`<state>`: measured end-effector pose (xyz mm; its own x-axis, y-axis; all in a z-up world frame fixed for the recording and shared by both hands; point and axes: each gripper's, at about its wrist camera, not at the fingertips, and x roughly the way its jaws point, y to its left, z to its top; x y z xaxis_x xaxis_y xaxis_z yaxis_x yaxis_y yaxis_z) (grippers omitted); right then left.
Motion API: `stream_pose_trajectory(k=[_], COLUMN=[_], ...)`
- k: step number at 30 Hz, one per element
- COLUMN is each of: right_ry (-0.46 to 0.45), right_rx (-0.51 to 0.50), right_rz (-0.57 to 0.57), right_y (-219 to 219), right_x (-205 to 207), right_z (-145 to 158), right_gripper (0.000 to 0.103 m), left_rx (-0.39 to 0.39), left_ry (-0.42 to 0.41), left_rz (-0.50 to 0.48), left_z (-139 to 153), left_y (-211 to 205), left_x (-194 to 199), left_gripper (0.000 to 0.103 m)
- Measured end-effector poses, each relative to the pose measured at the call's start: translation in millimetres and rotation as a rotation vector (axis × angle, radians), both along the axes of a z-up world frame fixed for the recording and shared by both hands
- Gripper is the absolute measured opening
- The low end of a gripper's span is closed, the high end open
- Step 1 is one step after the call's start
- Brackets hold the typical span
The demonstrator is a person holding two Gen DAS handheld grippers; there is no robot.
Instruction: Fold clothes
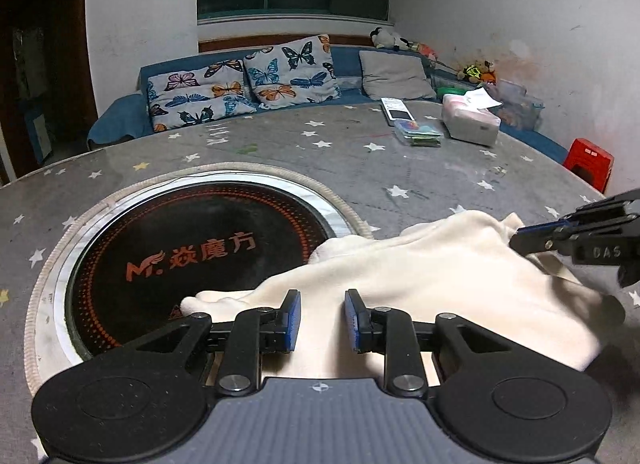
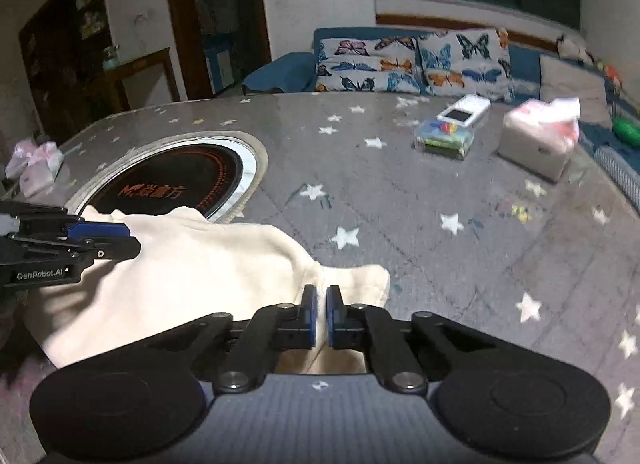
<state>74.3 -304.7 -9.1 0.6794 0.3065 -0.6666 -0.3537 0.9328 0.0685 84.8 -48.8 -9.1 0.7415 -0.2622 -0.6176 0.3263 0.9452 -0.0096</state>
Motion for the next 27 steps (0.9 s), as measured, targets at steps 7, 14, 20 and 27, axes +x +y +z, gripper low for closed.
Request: stream_pose_trajectory(k=[7, 14, 20, 27], right_ry=[-0.054, -0.039, -0.029, 0.005], right_rx=[-0.133, -0.095, 0.008, -0.012], right_rz=[-0.003, -0.019, 0.058, 0.095], right_y=[14, 7, 27, 58], right_x=[2, 6, 16, 40], right_z=[2, 8, 19, -4], right_gripper=[0.004, 0.01, 0.01, 0.011], left_rx=[0.027, -0.006, -0.028, -0.025], left_ry=[-0.02, -0.014, -0.012, 0.019], left_rz=[0.008, 0.011, -0.027, -0.015], left_z=[-1, 8, 13, 1], left_y=[2, 5, -14, -22], left_x=[-2, 3, 14, 33], left_gripper=[0.027, 0.025, 0.025, 0.027])
